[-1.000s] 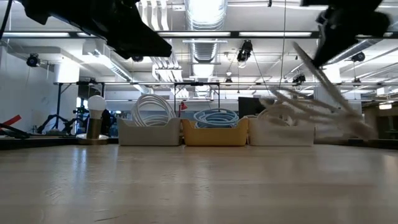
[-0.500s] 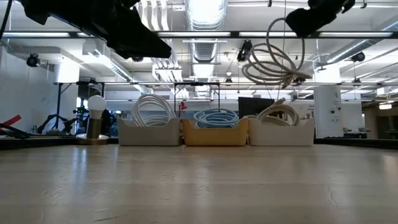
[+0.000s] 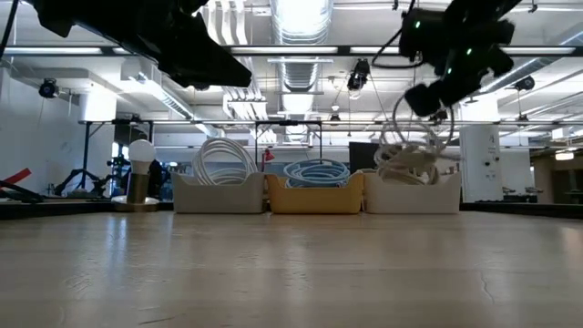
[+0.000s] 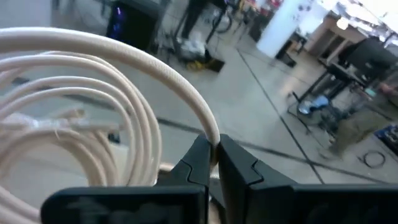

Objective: Pick & Place USB Port
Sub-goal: Put the light brown charger cable into the white bin, then return to Home Position

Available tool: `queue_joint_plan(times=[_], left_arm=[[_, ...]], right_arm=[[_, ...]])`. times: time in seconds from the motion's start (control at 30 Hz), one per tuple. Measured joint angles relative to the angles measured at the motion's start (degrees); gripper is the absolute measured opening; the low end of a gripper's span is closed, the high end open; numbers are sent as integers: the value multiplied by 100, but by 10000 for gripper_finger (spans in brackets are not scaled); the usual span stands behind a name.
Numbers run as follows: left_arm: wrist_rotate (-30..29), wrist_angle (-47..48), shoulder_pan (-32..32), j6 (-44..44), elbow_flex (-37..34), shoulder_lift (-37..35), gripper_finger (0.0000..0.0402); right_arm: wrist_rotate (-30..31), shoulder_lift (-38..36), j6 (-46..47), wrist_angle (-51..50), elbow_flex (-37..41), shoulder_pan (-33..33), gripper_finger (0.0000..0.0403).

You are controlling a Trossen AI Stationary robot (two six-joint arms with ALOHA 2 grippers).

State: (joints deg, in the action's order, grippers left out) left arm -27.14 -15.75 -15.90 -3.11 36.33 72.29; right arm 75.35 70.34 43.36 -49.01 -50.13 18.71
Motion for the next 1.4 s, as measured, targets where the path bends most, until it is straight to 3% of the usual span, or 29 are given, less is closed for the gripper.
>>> queue_joint_plan(times=[0.13,0.43,0.7,0.93,1.2,1.3,1.4], left_arm=[[0,2,0,0,-2,1,135],[2,0,0,-4,-2,2,135],[2,32,1,-36,-2,2,135],[3,33,2,-157,-2,2,135],[1,55,1,-220,4,-156,135],[-180,100,0,-296,18,-477,129],[-257,461,4,-195,9,-1016,123]], right_arm=[[-424,437,-436,817,269,340,13],[-449,1329,-1270,2405,380,605,16],[-892,1592,-1970,2483,168,614,68],[-1048,1065,-2394,2227,-22,605,119],[-1675,10,-2688,2071,-132,578,164],[-2178,-468,-2840,2048,-129,463,172],[-3308,-977,-3172,2048,-126,286,175]])
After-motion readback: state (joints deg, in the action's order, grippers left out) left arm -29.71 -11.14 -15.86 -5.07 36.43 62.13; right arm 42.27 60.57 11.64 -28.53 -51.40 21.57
